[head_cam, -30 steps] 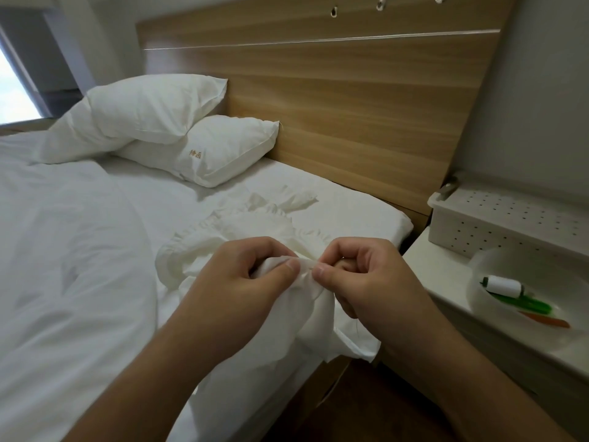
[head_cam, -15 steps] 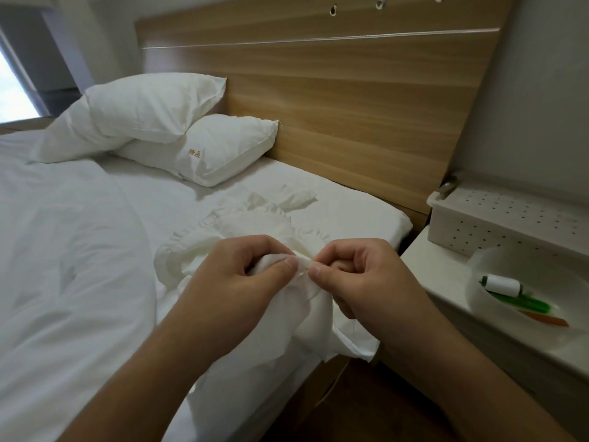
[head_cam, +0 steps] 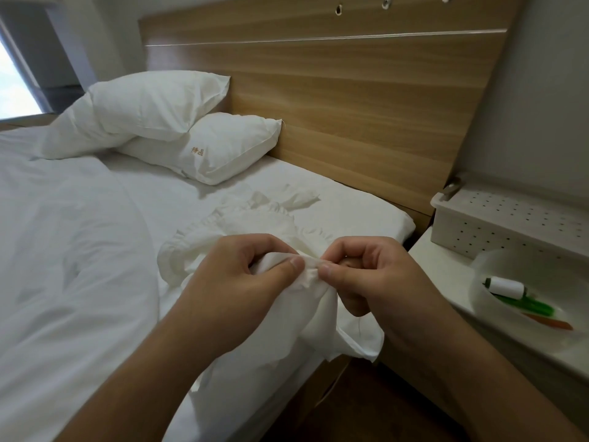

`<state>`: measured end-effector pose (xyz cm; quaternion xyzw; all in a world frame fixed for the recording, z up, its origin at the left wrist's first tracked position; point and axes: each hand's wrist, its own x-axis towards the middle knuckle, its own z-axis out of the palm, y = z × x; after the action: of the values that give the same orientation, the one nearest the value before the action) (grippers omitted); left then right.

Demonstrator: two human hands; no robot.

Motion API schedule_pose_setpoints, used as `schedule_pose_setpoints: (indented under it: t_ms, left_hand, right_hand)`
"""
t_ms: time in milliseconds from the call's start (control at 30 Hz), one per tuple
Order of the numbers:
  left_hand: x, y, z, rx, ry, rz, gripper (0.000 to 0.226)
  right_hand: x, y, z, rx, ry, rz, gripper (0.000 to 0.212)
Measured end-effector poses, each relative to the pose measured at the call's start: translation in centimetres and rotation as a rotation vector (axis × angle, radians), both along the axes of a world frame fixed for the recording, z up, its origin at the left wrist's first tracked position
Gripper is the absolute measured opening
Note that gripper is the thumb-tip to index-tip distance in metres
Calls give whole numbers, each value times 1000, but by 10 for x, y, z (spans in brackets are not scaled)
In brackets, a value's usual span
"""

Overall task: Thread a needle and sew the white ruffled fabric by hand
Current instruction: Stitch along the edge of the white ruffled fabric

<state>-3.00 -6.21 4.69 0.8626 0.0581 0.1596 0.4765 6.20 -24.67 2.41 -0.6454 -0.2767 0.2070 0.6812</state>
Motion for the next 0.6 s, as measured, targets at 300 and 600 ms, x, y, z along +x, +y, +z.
schedule_pose_setpoints:
  t_ms: [300, 600]
  left_hand:
    - [1, 1, -1, 2, 17, -25, 17]
    - [-1, -1, 0, -11, 24, -46, 18]
  right_hand:
    - [6, -4, 1, 51, 66, 146, 21]
    - [7, -4, -1, 59, 37, 126, 10]
